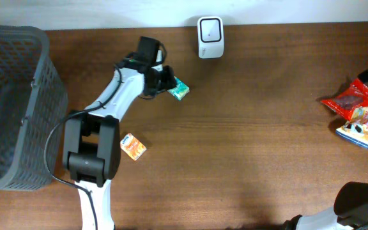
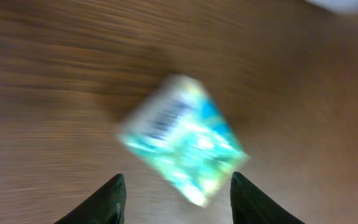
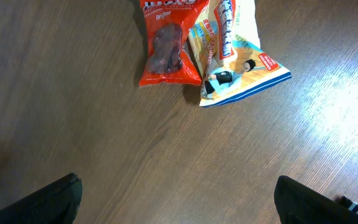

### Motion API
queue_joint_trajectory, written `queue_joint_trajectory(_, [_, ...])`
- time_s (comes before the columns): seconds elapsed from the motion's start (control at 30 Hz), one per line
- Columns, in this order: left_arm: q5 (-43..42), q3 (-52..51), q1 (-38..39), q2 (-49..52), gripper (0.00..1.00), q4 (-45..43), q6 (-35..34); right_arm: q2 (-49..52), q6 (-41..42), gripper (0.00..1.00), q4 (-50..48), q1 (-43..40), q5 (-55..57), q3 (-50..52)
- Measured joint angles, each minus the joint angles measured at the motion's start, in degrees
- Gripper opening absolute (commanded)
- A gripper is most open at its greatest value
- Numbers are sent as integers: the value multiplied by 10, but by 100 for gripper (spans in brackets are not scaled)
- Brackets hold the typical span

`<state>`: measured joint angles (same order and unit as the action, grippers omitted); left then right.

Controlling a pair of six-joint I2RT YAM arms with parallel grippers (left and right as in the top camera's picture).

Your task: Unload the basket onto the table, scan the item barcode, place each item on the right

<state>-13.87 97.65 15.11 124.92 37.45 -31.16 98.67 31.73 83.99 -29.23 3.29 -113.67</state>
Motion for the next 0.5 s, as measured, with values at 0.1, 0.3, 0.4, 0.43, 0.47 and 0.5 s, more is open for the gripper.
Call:
queue_joint_trajectory(0.1, [30,0,-15,0,54,-3,-46,0,0,99,0,0,0,0])
queue_joint_trajectory(0.3, [17,1,3,31,48,-26,-91,0,0,99,0,0,0,0])
queue_joint_trajectory(0.4, [-23,2,7,55,27,-53,-101,0,0,99,0,0,0,0])
queue_joint_trajectory(0.43, [-28,2,6,56,21,-53,-102,0,0,99,0,0,0,0])
queue_joint_trajectory(0.47, [-31,2,6,56,14,-53,-103,0,0,99,0,0,0,0])
queue_joint_trajectory(0.5, [-33,2,6,56,8,-54,-102,0,0,99,0,0,0,0])
